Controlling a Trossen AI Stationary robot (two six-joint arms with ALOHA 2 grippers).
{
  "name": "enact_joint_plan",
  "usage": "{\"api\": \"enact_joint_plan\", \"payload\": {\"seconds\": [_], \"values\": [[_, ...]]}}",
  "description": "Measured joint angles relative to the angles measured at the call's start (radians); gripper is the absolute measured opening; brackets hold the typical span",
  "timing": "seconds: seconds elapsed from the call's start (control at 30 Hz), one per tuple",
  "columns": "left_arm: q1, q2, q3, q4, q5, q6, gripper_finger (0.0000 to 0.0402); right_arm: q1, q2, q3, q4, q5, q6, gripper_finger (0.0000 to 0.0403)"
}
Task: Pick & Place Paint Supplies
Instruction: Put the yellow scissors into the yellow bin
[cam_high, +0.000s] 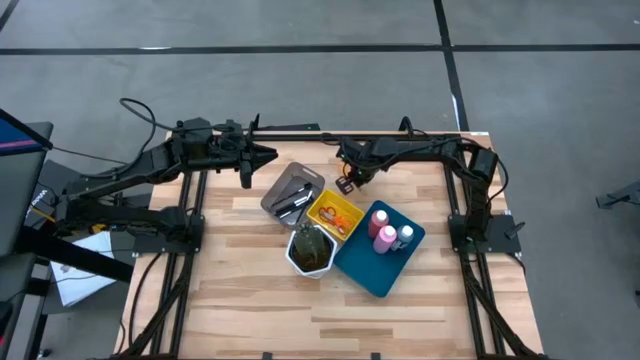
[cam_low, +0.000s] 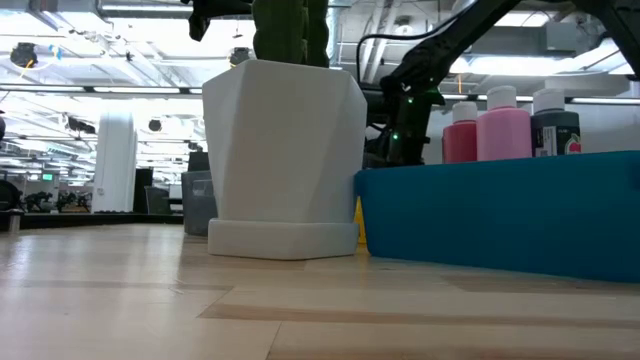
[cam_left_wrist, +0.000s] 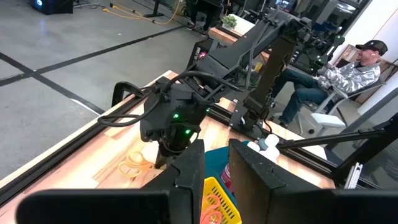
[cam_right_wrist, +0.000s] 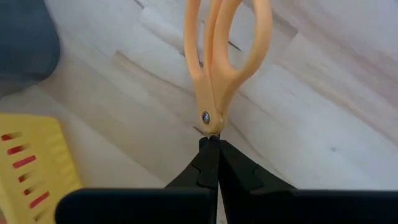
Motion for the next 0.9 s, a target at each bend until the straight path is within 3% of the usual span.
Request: {"api": "enact_joint_plan", "payload": {"seconds": [0.37,0.9], "values": [[0.000,0.000,0.000,0.000,0.000,-0.007,0.0067,-0.079,0.000,0.000,-0.005,-0.006,-0.205,0.0000],[0.000,0.000,0.000,-0.055,-0.012,-0.038,0.0067,-0.114,-0.002,0.000,-0.062,-0.116,-0.506,0.0000]]}}
